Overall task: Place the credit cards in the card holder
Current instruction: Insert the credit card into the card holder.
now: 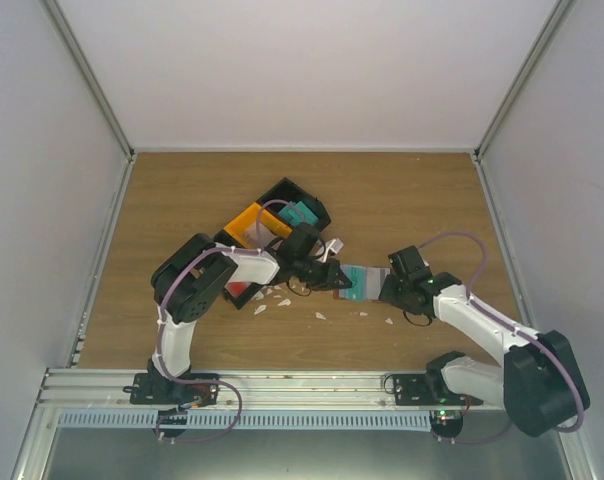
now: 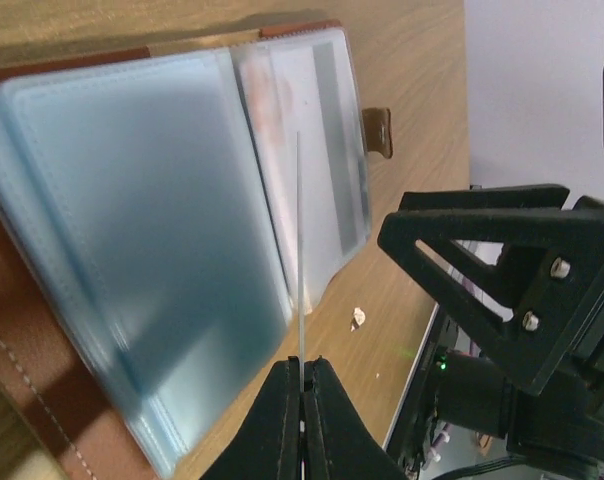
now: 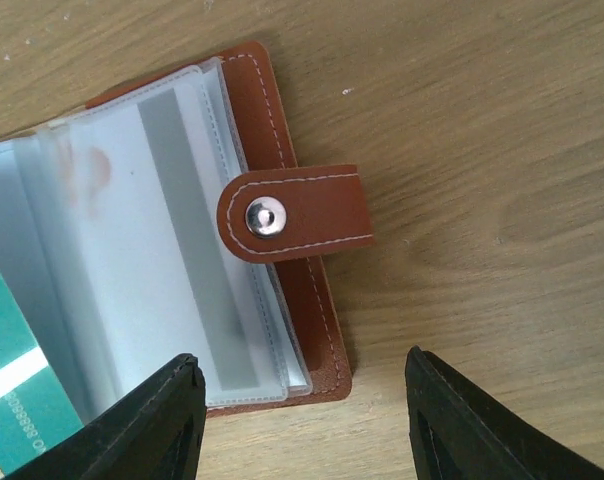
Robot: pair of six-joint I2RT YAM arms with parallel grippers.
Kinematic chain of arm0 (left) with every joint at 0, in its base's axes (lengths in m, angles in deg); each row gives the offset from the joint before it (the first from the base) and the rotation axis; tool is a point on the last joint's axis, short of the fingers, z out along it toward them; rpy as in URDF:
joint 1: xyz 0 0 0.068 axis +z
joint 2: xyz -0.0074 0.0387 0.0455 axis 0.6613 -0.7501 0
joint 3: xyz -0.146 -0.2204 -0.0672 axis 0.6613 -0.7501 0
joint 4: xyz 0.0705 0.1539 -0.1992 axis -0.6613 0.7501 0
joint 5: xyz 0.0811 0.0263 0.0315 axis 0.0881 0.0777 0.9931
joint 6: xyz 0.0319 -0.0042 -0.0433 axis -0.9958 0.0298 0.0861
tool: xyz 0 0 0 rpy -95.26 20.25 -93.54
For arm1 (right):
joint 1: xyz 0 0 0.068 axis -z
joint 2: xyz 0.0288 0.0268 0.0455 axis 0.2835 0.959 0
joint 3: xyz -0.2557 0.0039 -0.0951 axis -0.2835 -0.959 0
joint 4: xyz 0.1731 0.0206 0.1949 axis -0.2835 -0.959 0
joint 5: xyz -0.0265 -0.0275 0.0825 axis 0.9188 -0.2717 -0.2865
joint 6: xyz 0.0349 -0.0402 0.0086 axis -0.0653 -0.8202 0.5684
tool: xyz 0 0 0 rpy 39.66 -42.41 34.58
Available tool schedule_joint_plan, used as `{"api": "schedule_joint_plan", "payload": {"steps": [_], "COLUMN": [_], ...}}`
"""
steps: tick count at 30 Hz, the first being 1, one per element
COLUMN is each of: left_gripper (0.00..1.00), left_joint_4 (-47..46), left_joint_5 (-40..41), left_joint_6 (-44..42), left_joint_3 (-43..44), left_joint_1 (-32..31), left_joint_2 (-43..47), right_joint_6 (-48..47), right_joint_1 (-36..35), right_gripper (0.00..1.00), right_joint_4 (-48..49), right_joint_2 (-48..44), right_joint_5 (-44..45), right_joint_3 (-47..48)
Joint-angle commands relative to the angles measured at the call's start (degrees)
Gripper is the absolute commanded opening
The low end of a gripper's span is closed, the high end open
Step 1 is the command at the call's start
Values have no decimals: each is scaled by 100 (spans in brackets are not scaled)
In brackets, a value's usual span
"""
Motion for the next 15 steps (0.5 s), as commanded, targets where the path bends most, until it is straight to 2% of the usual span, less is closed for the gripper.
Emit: {"api": "schedule_joint_plan", "payload": {"steps": [1,10,15], "left_gripper": [0,0,0], "left_joint_4": [-462,-735,-781], "left_joint_5": [4,-178,-71], "left_joint_6": [99,220,209], "left_joint_3": [231,538,529], "left_joint_1": [-20,99,99], "left_joint_2": [-198,-465,-542], "right_joint_6": [-81,-294,-315], "right_joint_1": [62,270,294], "right_gripper": [56,55,50], "right_joint_4": [425,795,805], "right_joint_2": [89,157,162], "right_joint_5": [18,-160,-215], "right_joint_3": [-152,-381,-426]}}
